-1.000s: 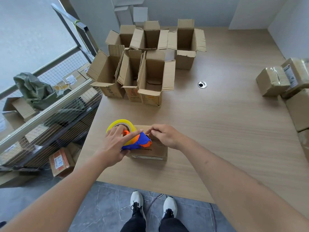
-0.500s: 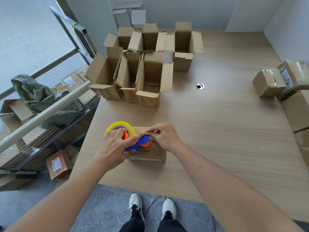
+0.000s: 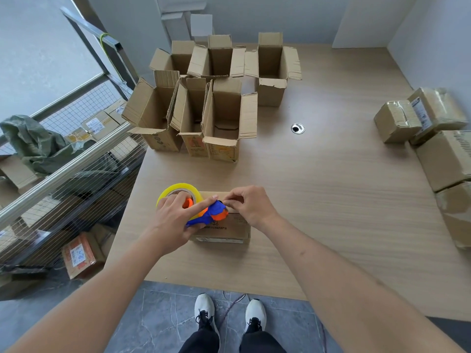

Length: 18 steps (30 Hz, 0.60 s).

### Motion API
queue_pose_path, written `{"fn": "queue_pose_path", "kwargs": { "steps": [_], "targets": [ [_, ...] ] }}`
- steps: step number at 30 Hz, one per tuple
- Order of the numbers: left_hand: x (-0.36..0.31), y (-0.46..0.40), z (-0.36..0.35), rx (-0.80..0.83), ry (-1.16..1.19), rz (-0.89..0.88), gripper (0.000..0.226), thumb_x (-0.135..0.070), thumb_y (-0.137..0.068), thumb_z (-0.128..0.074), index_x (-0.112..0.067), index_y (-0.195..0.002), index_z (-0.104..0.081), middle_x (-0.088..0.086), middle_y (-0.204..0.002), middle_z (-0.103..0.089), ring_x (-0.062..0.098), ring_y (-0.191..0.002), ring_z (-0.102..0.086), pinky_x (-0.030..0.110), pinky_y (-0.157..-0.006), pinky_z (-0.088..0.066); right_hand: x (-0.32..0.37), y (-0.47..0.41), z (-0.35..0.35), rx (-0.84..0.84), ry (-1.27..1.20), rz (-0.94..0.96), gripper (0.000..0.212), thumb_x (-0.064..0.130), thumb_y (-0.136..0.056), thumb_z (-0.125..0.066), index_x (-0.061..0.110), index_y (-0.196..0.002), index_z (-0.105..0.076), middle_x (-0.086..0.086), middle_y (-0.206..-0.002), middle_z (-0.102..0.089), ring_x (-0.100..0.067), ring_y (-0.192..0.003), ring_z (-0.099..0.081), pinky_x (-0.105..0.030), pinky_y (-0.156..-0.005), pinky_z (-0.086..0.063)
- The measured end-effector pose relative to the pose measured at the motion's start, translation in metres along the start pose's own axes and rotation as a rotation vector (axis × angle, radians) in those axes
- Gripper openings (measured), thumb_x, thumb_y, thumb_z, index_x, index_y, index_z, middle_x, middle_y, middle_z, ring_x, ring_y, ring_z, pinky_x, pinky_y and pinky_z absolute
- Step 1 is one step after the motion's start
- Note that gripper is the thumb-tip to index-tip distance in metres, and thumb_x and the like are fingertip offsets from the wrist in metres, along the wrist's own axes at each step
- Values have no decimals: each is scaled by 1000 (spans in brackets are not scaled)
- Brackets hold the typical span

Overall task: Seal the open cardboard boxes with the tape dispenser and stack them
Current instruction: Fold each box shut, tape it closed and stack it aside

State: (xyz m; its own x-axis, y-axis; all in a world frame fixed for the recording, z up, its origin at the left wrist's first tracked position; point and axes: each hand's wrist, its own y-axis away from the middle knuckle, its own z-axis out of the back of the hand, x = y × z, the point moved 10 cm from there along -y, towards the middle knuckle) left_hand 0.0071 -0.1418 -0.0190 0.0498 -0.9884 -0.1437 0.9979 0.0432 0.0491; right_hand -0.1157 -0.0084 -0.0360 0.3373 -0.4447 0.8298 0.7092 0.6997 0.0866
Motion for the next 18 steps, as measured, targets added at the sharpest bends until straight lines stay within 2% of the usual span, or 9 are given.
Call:
{"fn": "queue_pose_path", "kwargs": {
  "steps": [4, 9, 16, 18],
  "targets": [
    [5, -1, -3, 17, -21, -40, 82, -52, -93, -66, -58, -156, -15, 0, -115, -48, 27, -107, -51, 41, -90, -42, 11, 5, 1, 7, 105, 34, 10, 16, -94, -70, 10, -95, -78, -3, -93, -77, -18, -88, -68, -37, -83, -53],
    [12, -3, -8, 58, -31, -65, 85, -52, -92, -66, -60, -156, -11, 0, -115, -49, 28, -109, -51, 43, -93, -43, 9, 21, 13, -48, 164, -9, 10, 11, -95, -67, 7, -93, -76, -7, -93, -76, -21, -89, -67, -37, -82, -53],
    [16, -8, -13, 86, 20, -84, 87, -47, -92, -70, -64, -154, -11, 0, -116, -48, 29, -117, -49, 48, -100, -41, -25, 63, 46, -116, 78, -219, 12, 10, -89, -71, 12, -78, -73, 6, -76, -72, -12, -75, -65, -24, -75, -48],
    [18, -9, -14, 117, 35, -95, 85, -48, -93, -67, -66, -152, -8, -1, -118, -47, 28, -121, -47, 48, -104, -39, -44, 75, 57, -99, 66, -321, 14, 13, -90, -71, 14, -76, -73, 8, -70, -70, -10, -70, -63, -25, -72, -49]
  ]
}}
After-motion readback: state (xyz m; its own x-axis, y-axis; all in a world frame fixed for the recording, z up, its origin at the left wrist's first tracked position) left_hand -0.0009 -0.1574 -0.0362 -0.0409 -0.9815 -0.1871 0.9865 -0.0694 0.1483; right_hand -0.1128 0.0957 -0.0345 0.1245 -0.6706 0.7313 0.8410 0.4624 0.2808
